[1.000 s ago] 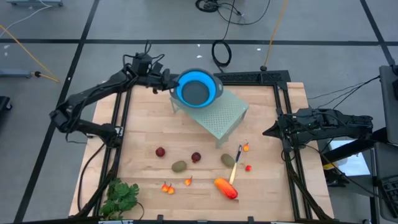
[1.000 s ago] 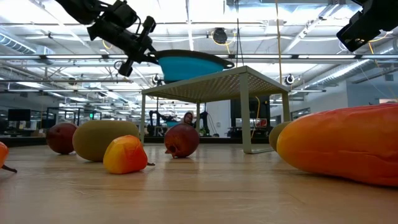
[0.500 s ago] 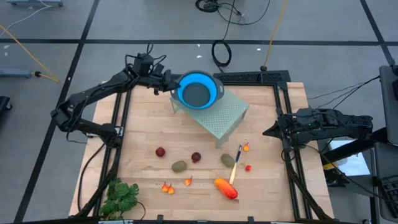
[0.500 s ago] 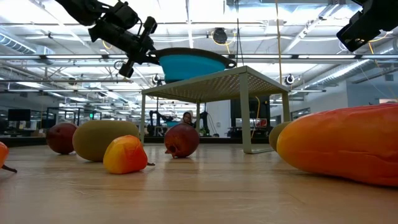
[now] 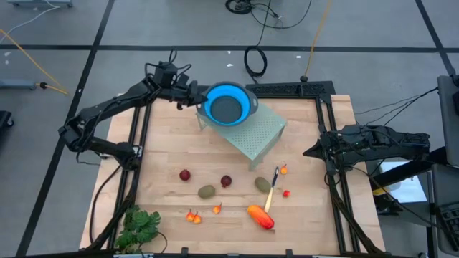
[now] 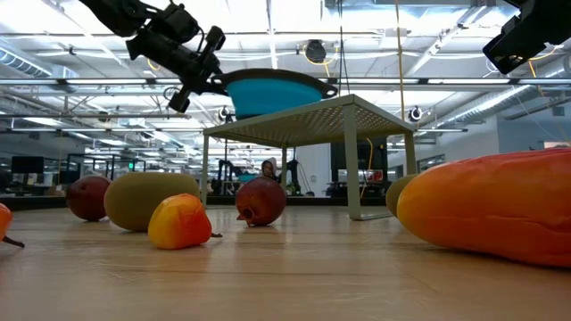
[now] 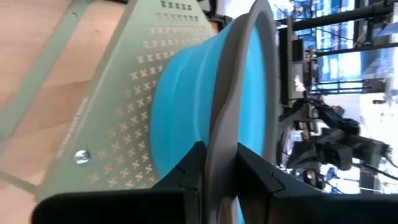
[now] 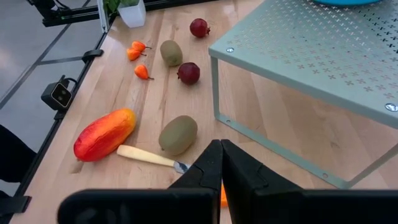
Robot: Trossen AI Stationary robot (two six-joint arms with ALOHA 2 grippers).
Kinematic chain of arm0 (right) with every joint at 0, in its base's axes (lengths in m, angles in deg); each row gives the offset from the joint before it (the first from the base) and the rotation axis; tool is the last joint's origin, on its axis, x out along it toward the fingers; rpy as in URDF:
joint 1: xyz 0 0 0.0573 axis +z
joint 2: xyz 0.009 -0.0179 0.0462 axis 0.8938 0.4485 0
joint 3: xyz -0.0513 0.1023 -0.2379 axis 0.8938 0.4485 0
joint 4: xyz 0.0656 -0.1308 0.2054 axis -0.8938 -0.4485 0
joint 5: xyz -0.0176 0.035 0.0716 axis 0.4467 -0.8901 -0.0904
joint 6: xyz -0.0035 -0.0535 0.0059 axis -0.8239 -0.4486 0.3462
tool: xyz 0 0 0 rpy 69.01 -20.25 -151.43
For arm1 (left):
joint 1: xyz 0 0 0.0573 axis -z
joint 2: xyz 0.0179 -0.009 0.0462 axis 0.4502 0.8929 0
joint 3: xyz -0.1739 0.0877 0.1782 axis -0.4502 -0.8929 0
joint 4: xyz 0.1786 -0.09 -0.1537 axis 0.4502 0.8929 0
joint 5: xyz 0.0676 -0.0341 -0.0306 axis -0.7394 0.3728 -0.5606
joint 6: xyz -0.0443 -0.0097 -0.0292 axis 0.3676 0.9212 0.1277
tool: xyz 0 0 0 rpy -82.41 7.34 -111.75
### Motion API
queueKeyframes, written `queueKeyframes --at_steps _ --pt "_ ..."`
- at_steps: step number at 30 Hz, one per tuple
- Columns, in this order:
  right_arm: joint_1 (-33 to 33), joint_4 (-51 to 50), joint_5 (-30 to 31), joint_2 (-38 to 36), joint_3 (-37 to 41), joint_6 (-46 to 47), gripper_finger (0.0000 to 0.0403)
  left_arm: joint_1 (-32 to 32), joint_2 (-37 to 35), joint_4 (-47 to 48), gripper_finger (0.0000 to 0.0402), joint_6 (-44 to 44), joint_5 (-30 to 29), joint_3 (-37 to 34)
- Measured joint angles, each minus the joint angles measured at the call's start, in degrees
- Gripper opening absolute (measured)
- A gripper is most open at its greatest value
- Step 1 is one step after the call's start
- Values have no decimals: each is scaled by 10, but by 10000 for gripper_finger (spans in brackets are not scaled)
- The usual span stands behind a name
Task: Pick & Place Fruit
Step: Put the blue strainer bowl on the shelf, then put the kiwi into the blue strainer bowl on the shelf
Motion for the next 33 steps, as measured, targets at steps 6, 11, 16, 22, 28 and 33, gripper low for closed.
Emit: queueKeyframes --at_steps 6,11,16,22,28,33 --pt "0 0 0 0 0 0 0 0 0 1 114 -10 -8 0" --pt "0 0 -1 0 0 0 0 -2 0 1 156 -11 -17 0" --pt "0 0 -2 0 0 0 0 -9 0 0 187 -15 -10 0" --pt "0 0 -2 0 0 6 0 -21 0 0 211 -22 -5 0" --pt "0 0 -3 0 0 17 0 -28 0 0 220 -23 1 0" --pt "0 0 -4 0 0 17 0 -38 0 0 219 -26 17 0"
